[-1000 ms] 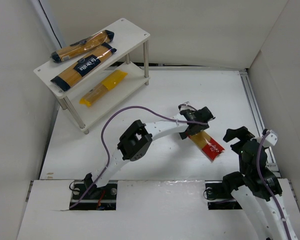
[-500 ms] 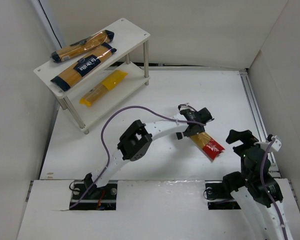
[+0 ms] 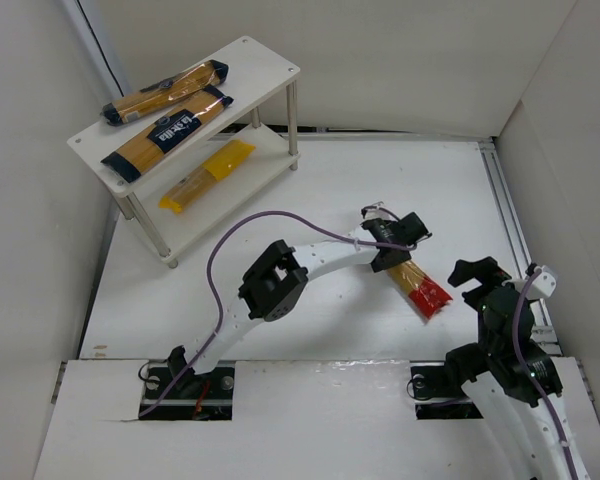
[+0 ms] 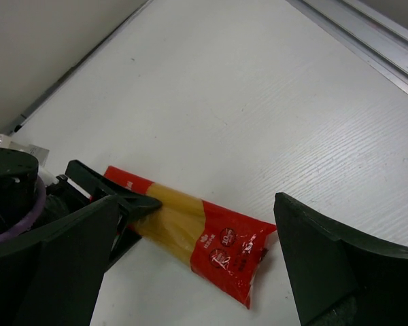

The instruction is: Place and organize the pasta boxes and bags onto the shelf

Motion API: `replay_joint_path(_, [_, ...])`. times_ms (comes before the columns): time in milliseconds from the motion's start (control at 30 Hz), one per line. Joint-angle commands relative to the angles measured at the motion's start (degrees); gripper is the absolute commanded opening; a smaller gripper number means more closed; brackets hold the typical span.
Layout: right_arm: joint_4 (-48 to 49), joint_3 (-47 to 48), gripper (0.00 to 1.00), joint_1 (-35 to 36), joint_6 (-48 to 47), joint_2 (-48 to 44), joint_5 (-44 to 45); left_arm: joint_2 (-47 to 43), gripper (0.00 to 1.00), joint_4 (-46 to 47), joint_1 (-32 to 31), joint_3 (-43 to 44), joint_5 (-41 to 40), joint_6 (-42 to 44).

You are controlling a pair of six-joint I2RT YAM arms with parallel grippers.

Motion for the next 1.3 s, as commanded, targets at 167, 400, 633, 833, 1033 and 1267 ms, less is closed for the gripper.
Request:
replay_joint_path(167, [2.6,0.3,1.00,-0.2,-1.7,0.2,0.3,5.8,0.00,5.8,-0.3,-5.2,2.5,1.4])
replay_joint_path(400, [3.2,0.3,1.00,-0.2,-2.8,0.2,0.3,-10.1,0.00,16.5,-0.3,-17.4,-12.7,29.5])
replay_joint_path(633, [3.7,0.8,1.00,-0.2,-3.8,-1.5,-0.3,-30.6,0.00,39.0,0.9,-37.2,-31.6,60.7])
replay_joint_path(833, [3.7,0.3,1.00,-0.2,-3.8,-2.7,0.8,-40.6,0.00,53.2,5.6,-47.1,-32.9,81.7])
replay_joint_path(1033, [4.2,0.3,1.00,-0.2,-4.4,-2.7,1.9,-48.6,0.00,60.9,13.1,-53.8,-29.2,94.0])
replay_joint_path(1267, [4.2,0.3,1.00,-0.2,-4.9,-2.1,2.4,-54.8,0.00,66.8,25.3,-56.2,-20.5,109.3])
